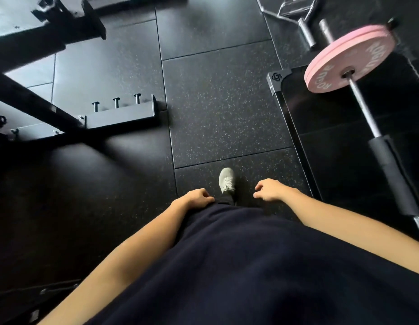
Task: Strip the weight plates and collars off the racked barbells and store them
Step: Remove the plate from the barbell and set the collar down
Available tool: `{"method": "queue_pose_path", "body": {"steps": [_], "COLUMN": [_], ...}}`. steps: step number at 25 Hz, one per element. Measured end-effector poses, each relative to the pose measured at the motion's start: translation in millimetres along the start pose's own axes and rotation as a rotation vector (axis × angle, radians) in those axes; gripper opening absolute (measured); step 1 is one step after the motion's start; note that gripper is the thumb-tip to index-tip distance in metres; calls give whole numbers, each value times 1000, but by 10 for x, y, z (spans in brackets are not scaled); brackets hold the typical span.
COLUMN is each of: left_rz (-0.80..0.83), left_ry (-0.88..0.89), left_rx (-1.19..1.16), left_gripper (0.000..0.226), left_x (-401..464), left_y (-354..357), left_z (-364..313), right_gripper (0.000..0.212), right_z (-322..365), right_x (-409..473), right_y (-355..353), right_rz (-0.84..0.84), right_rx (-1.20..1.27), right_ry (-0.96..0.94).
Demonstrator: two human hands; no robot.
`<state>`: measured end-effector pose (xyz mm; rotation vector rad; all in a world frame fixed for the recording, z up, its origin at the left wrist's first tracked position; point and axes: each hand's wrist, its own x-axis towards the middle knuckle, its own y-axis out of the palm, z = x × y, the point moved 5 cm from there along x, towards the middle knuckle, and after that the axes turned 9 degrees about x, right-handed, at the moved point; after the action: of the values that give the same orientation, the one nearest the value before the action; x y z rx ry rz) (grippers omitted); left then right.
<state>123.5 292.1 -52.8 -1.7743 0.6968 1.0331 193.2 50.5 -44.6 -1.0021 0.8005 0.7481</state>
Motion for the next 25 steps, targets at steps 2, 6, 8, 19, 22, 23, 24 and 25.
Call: {"method": "queue_pose_path", "body": {"steps": [2, 6, 8, 19, 22, 23, 24, 25], "left_rz": [-3, -106, -108, -6, -172, -230, -267, -283], "left_ry": [-3, -18, -13, -88, -126, -150, -175, -194], "left_rx": [30, 13, 5, -52, -212, -276, -329, -376], "left_gripper": [39, 39, 42, 35, 38, 39, 40, 40], "left_x": [354, 924, 1141, 2630, 2901, 2949, 3006, 3098], "left_y": [-678, -2107, -2622, -4976, -6012, -6297, -6499, -6651], "left_z": [-58, -279, -424, -618, -589, -552, -495, -438], "right_gripper": [41, 38, 38, 42, 39, 39, 41, 42], "right_z": [257, 858, 1079, 2463, 3127, 3385, 3634, 3872], "right_x": [334, 905, 1169, 3153, 3696, 3838, 3968, 4112], "right_y": [-581, -1880, -2325, -4487, -5258, -5446, -5574, -5674], "right_rz": [-26, -130, -130, 17, 31, 49, 79, 106], "right_rx": [-11, 41, 68, -86, -141, -176, -202, -224], "right_ry": [0, -27, -13, 2, -39, -66, -84, -88]}}
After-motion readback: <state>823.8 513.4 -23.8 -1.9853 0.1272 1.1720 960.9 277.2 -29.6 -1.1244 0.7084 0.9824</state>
